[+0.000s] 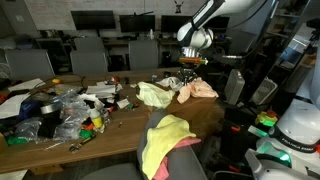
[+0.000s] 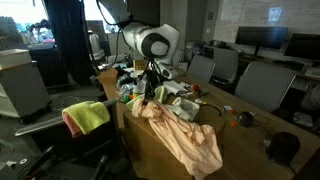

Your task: Pick up all the clothes from the table and put them on the chair.

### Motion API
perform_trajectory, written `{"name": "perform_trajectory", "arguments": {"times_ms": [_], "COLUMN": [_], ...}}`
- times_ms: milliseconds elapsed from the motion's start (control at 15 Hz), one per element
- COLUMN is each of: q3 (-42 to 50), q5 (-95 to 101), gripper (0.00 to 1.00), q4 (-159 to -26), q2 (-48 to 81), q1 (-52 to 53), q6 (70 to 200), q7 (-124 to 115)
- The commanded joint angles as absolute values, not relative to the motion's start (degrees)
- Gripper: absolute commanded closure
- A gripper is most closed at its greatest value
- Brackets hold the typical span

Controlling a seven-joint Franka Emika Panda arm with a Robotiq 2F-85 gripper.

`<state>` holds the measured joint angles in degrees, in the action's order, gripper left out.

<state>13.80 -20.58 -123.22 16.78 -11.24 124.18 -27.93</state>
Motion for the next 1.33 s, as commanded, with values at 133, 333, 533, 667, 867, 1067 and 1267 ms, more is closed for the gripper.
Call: {"name": "perform_trajectory", "arguments": {"times_ms": [133,333,533,667,867,1067,1267], "q3": [12.9,12.4,12.2,12.3,12.6,12.8,12.6], "q5": [-20.7,-20.9,-21.3,-21.9,-22.4,-22.3,-21.6], "gripper": [0.98,0.98,0.98,0.98,0.98,0.98,0.98], "q4": [-130.5,-132.1,-133.8,-134.7,-136.3,-137.7,-138.3], "q2": [3.3,-0.6,-4.1,-5.9,-8.9,-12.9,-17.4], "q1": [-10.6,-10.8,-11.1,-11.3,-11.8,-12.4,-13.0], "q6": [124.4,124.4,124.4,124.6,124.9,125.2,125.2], "q7": [-25.6,-25.3,-25.3,-25.1,-25.1,-24.9,-24.7]}}
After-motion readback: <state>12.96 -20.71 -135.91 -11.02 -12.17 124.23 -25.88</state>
